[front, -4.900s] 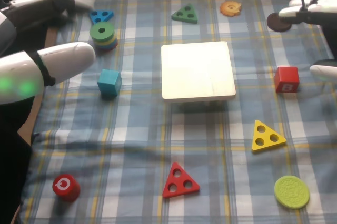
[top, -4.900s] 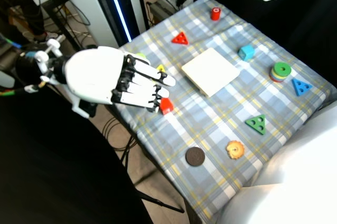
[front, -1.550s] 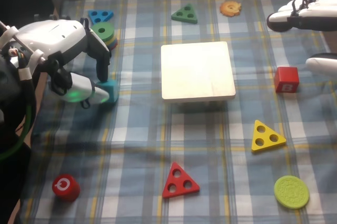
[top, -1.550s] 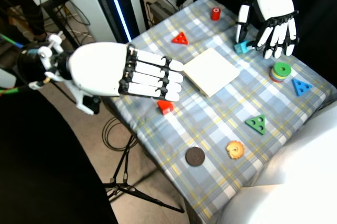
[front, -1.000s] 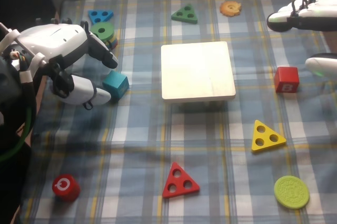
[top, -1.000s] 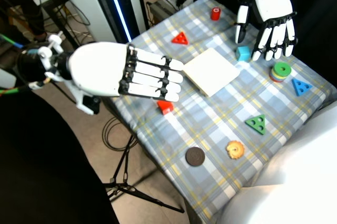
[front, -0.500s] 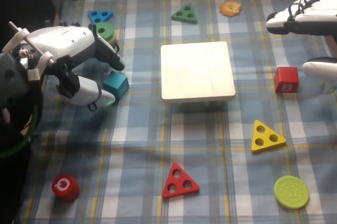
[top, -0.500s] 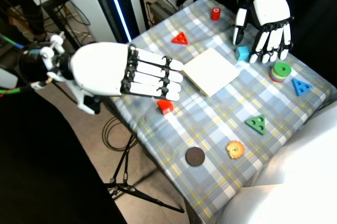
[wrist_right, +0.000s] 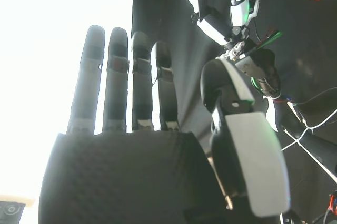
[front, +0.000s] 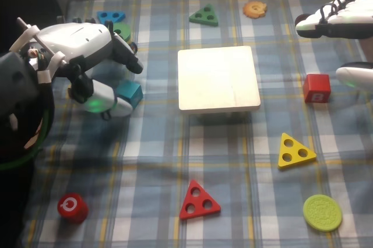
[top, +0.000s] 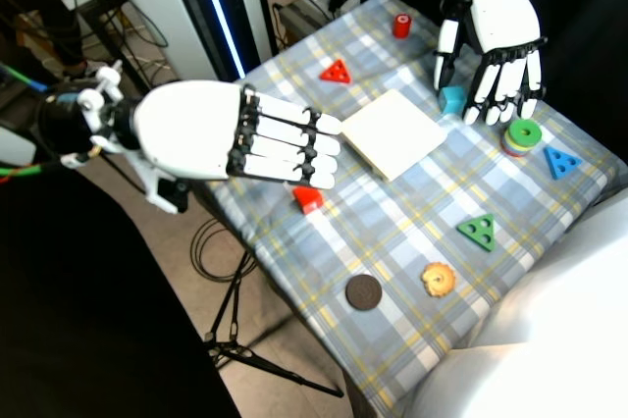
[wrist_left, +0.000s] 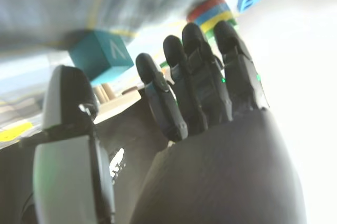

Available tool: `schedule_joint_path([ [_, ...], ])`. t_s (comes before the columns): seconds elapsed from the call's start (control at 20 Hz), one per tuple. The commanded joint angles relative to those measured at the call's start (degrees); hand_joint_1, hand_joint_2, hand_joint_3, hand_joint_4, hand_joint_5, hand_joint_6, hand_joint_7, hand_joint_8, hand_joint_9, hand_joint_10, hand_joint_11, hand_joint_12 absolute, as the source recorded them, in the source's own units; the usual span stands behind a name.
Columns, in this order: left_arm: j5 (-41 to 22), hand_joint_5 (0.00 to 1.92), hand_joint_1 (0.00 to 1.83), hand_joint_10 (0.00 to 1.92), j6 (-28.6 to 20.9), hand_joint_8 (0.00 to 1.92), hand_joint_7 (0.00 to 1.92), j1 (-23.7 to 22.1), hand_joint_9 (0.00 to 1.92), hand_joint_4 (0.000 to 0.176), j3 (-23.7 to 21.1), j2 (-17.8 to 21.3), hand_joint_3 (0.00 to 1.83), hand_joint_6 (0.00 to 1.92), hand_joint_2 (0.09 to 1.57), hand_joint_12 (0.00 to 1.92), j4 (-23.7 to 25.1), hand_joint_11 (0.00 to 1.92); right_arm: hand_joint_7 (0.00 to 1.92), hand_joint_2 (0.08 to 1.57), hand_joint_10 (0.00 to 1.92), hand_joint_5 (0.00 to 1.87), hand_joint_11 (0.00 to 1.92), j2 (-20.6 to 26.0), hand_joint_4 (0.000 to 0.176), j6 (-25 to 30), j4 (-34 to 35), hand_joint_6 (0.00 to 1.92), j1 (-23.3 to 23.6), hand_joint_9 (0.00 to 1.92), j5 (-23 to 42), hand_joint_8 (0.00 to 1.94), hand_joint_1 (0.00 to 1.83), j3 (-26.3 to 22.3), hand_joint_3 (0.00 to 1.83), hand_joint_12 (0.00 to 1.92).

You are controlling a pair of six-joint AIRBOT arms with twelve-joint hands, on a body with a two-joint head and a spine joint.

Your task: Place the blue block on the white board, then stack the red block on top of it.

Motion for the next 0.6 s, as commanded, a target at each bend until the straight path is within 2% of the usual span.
schedule_joint_path([
  [0.0, -4.5, 0.86, 1.05, 0.01, 0.1, 0.01, 0.68, -0.8, 0.60, 0.089, 0.3, -0.4, 0.01, 0.01, 1.03, 0.38, 1.2, 0.18, 0.54, 1.38, 0.01, 0.43, 0.40, -0.1, 0.000, 0.4, 1.8, 0.00, 0.5, 0.50, 6.6, 0.01, 0.43, 0.1, 0.00, 0.23],
  [0.05, -4.4, 0.88, 1.04, 0.01, 0.1, 0.01, 0.70, -0.8, 0.62, 0.088, 0.3, -0.4, 0.00, 0.01, 1.05, 0.40, 1.2, 0.19, 0.55, 1.38, 0.01, 0.43, 0.40, -0.1, 0.000, 0.4, 1.8, 0.00, 0.5, 0.51, 6.6, 0.01, 0.42, 0.1, 0.00, 0.23],
  [0.1, -4.2, 0.99, 1.04, 0.01, 0.1, 0.01, 0.71, -0.8, 0.63, 0.152, 0.3, -0.5, 0.00, 0.72, 1.08, 0.44, 1.2, 0.18, 0.55, 1.38, 0.01, 0.42, 0.40, -0.1, 0.000, 0.5, 1.8, 0.00, 0.5, 0.51, 6.6, 0.01, 0.42, 0.1, 0.00, 0.24],
  [0.15, -4.1, 0.96, 1.03, 0.00, 0.1, 0.00, 0.72, -0.8, 0.64, 0.151, 0.3, -0.6, 0.00, 0.95, 1.11, 0.47, 1.4, 0.17, 0.55, 1.38, 0.01, 0.42, 0.40, -0.1, 0.000, 0.5, 1.8, 0.00, 0.5, 0.51, 6.6, 0.01, 0.42, 0.1, 0.00, 0.24],
  [0.2, -3.8, 0.97, 1.04, 0.01, 0.1, 0.00, 0.74, -0.9, 0.65, 0.110, 0.4, -0.7, 0.00, 0.98, 1.11, 0.50, 1.5, 0.17, 0.55, 1.39, 0.01, 0.43, 0.41, -0.1, 0.000, 0.6, 1.8, 0.00, 0.5, 0.52, 6.6, 0.01, 0.40, 0.1, 0.00, 0.24],
  [0.25, -3.7, 0.97, 1.05, 0.00, 0.1, 0.00, 0.74, -0.9, 0.65, 0.101, 0.5, -0.7, 0.00, 0.99, 1.11, 0.50, 1.5, 0.17, 0.56, 1.39, 0.00, 0.42, 0.41, -0.1, 0.000, 0.6, 1.8, 0.00, 0.5, 0.51, 6.6, 0.00, 0.39, 0.1, 0.00, 0.24],
  [0.3, -3.6, 0.98, 1.06, 0.00, 0.1, 0.00, 0.74, -0.9, 0.65, 0.083, 0.5, -0.7, 0.00, 0.98, 1.11, 0.52, 1.5, 0.16, 0.56, 1.39, 0.01, 0.43, 0.41, -0.1, 0.000, 0.6, 1.8, 0.00, 0.5, 0.52, 6.6, 0.01, 0.39, 0.1, 0.00, 0.24],
  [0.4, -3.5, 0.99, 1.06, 0.00, 0.1, 0.00, 0.74, -0.9, 0.64, 0.091, 0.6, -0.7, 0.00, 0.95, 1.10, 0.55, 1.3, 0.16, 0.56, 1.40, 0.00, 0.42, 0.41, -0.1, 0.000, 0.6, 1.8, 0.00, 0.5, 0.52, 6.6, 0.00, 0.36, 0.1, 0.00, 0.24],
  [0.45, -3.5, 0.99, 1.05, 0.00, 0.1, 0.00, 0.74, -0.9, 0.64, 0.110, 0.6, -0.7, 0.00, 0.95, 1.10, 0.55, 1.3, 0.15, 0.57, 1.40, 0.01, 0.43, 0.41, -0.1, 0.000, 0.6, 1.8, 0.00, 0.5, 0.53, 6.6, 0.00, 0.36, 0.1, 0.00, 0.24],
  [0.55, -3.5, 1.03, 1.08, 0.00, 0.1, 0.00, 0.76, -0.9, 0.63, 0.082, 0.6, -0.8, 0.00, 0.89, 1.09, 0.57, 1.2, 0.13, 0.57, 1.40, 0.01, 0.43, 0.42, -0.1, 0.000, 0.6, 1.8, 0.00, 0.5, 0.54, 6.6, 0.00, 0.33, 0.1, 0.00, 0.24],
])
